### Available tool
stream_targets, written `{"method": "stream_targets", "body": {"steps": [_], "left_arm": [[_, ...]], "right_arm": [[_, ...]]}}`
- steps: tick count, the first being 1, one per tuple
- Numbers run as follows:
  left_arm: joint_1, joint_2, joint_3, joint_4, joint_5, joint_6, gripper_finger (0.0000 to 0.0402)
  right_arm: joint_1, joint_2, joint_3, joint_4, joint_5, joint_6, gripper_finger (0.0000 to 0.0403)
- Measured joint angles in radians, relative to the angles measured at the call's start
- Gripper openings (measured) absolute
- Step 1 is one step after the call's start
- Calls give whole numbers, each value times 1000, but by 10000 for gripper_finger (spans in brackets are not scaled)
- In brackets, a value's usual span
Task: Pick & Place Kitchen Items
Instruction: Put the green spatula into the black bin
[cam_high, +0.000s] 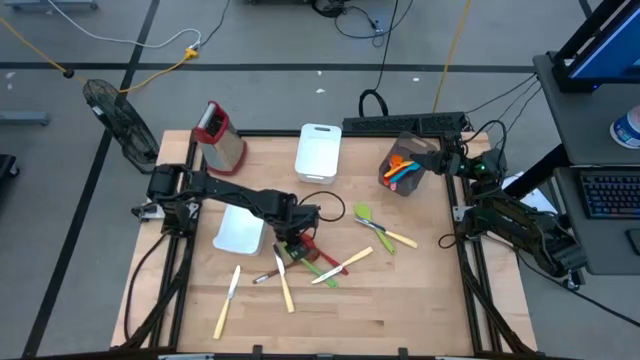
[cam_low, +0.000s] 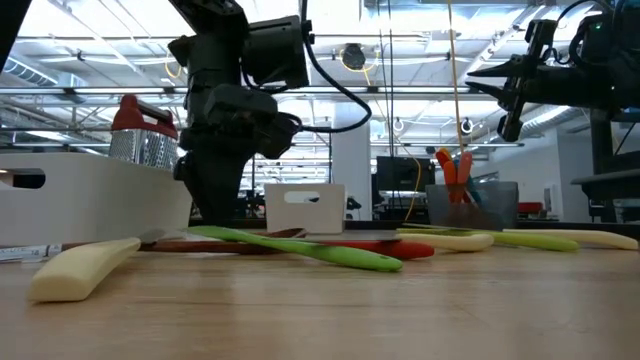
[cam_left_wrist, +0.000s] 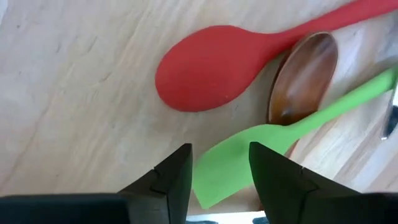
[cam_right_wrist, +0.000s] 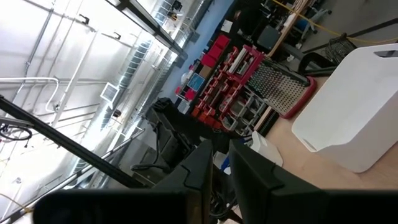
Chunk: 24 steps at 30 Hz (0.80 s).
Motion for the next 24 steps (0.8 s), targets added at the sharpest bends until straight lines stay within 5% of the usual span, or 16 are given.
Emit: {"method": "stream_targets", "body": {"steps": [24], "left_arm": [[27, 0, -33, 21, 154, 32, 161]], "right_arm": [[0, 0, 0, 0, 3, 1, 49]]}}
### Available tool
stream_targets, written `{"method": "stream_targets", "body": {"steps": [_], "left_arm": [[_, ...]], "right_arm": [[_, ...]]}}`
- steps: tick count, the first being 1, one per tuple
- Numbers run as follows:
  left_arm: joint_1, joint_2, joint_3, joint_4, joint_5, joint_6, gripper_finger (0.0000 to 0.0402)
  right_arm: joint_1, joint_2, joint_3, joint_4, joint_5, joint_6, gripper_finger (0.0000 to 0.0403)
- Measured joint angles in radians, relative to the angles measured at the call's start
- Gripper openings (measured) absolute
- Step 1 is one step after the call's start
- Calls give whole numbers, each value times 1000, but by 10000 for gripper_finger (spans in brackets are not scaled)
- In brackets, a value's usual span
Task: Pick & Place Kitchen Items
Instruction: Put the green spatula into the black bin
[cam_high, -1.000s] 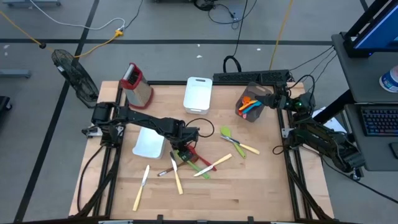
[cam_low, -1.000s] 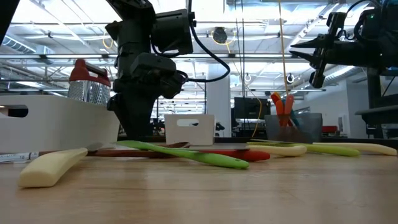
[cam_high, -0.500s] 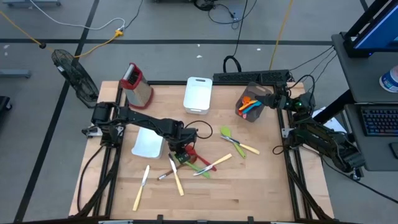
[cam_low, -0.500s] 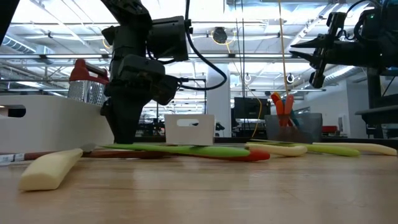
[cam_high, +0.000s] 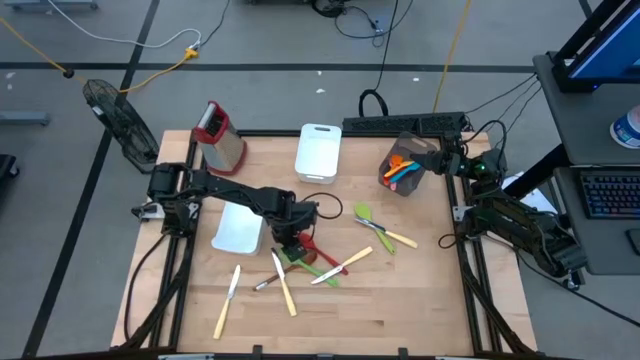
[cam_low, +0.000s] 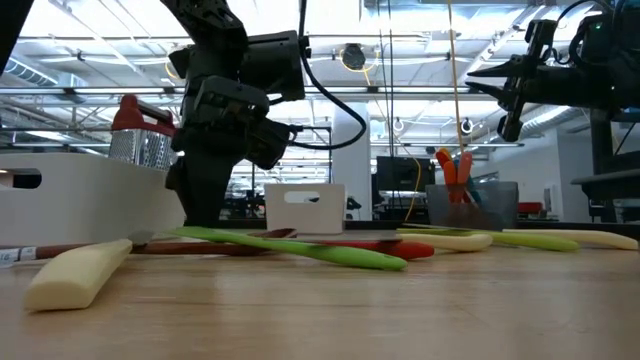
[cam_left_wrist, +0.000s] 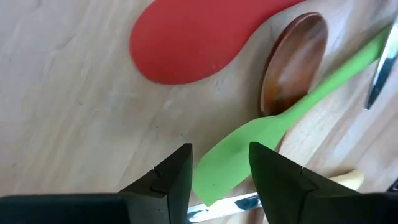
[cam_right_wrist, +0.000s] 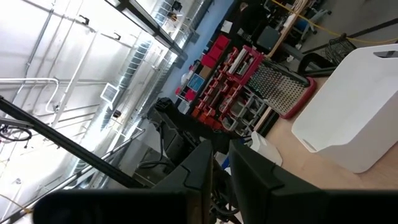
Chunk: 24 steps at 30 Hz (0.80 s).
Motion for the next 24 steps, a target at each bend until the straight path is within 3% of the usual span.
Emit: {"method": "stream_targets", "body": {"steps": [11, 24], "left_arm": [[0, 0, 0, 2, 9, 53, 101], [0, 0, 0, -4, -7, 101, 97]], "right_arm": [[0, 0, 0, 0, 0, 0, 49], [0, 0, 0, 0, 0, 0, 49]]}}
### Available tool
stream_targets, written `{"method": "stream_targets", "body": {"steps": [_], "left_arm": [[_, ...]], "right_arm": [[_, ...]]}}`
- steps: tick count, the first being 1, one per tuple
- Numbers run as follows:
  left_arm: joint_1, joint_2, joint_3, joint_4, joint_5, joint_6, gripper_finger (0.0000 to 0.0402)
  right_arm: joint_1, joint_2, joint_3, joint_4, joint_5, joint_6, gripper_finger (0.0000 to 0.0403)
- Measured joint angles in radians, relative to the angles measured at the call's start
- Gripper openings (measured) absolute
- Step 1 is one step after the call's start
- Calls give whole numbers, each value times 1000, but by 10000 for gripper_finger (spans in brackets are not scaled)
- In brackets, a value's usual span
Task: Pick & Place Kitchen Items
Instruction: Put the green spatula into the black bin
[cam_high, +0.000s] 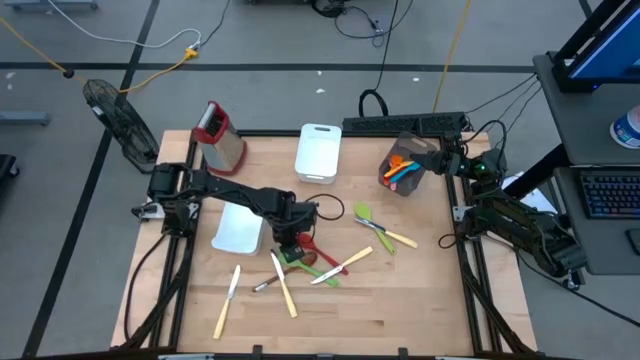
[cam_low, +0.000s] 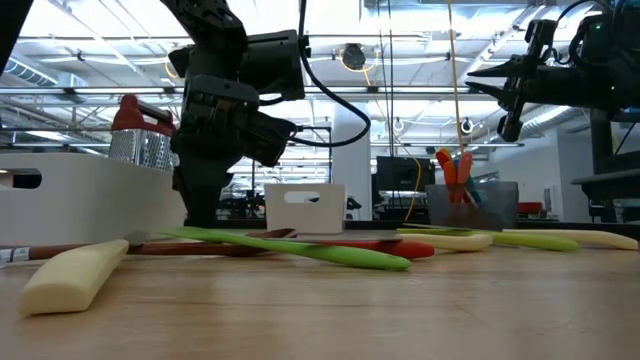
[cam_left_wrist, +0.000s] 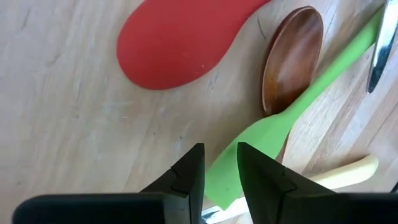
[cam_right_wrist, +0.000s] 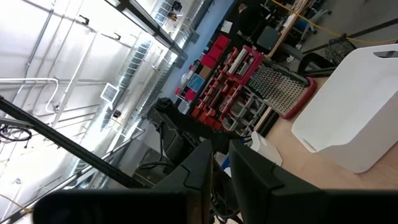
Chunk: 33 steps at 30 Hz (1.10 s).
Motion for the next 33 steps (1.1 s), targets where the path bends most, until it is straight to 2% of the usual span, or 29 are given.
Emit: {"method": "stream_targets", "body": {"steps": [6, 15, 21, 33], "left_arm": [[14, 0, 0, 0, 25, 9, 108], [42, 0, 0, -80, 48, 73, 173], [47, 0, 0, -97, 104, 127, 208], [47, 0, 0, -95, 108, 149, 214]], "right_arm": [[0, 0, 0, 0, 0, 0, 50], [0, 0, 0, 0, 0, 0, 50], [0, 0, 0, 0, 0, 0, 50], [0, 0, 0, 0, 0, -2, 50]]}}
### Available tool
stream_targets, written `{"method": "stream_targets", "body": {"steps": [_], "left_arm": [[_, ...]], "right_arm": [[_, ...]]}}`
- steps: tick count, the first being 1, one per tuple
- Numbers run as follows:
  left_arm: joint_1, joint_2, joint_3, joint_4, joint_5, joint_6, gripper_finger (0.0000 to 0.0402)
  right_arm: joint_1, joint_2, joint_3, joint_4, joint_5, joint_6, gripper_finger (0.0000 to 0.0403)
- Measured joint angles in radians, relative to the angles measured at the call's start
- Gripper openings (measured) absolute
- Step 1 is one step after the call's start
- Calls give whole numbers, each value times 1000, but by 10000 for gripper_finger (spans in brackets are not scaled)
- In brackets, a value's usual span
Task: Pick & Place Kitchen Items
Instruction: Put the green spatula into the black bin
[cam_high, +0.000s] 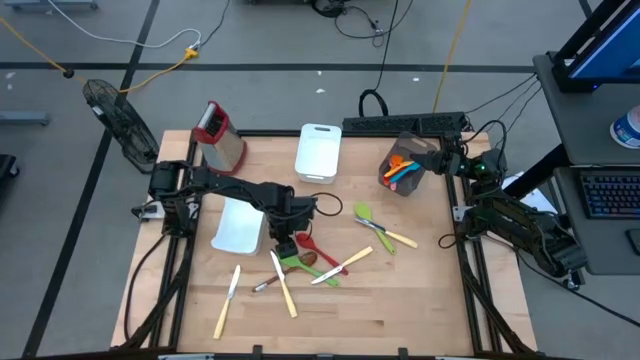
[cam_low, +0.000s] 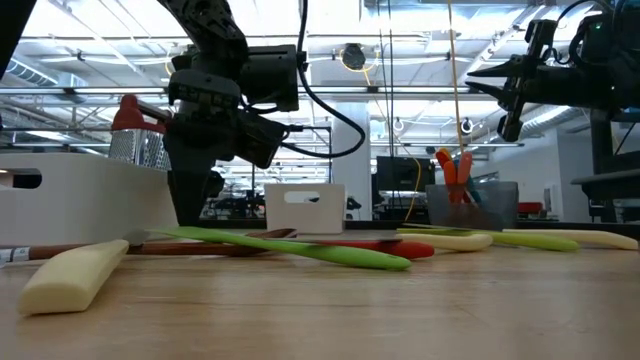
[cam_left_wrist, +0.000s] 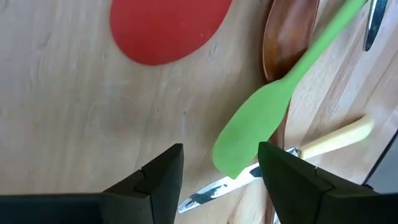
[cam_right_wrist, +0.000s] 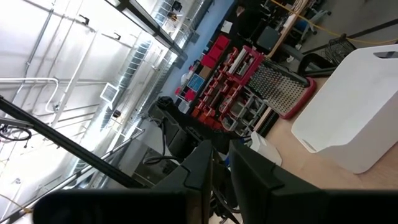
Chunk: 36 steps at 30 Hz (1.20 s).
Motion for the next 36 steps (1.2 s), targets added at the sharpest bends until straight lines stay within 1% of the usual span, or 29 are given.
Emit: {"method": "stream_targets", "body": {"steps": [6, 12, 19, 21, 23, 25, 34, 36], "left_arm": [[0, 0, 0, 4, 6, 5, 214], [-9, 64, 3, 40, 63, 9, 214], [-7, 84, 5, 73, 65, 8, 213], [-7, 85, 4, 78, 66, 7, 207], [-7, 86, 4, 78, 67, 7, 190], [-7, 88, 4, 82, 78, 7, 163], [-11, 93, 1, 115, 96, 0, 18], [-10, 93, 1, 115, 98, -3, 7]], "right_arm": [[0, 0, 0, 0, 1, 1, 50], [0, 0, 0, 0, 4, 2, 50], [0, 0, 0, -8, 4, 2, 49], [0, 0, 0, -9, 5, 2, 50], [0, 0, 0, -11, 5, 2, 50], [0, 0, 0, -11, 20, 3, 49], [0, 0, 0, -20, 27, -3, 50], [0, 0, 0, -20, 27, -4, 49]]}}
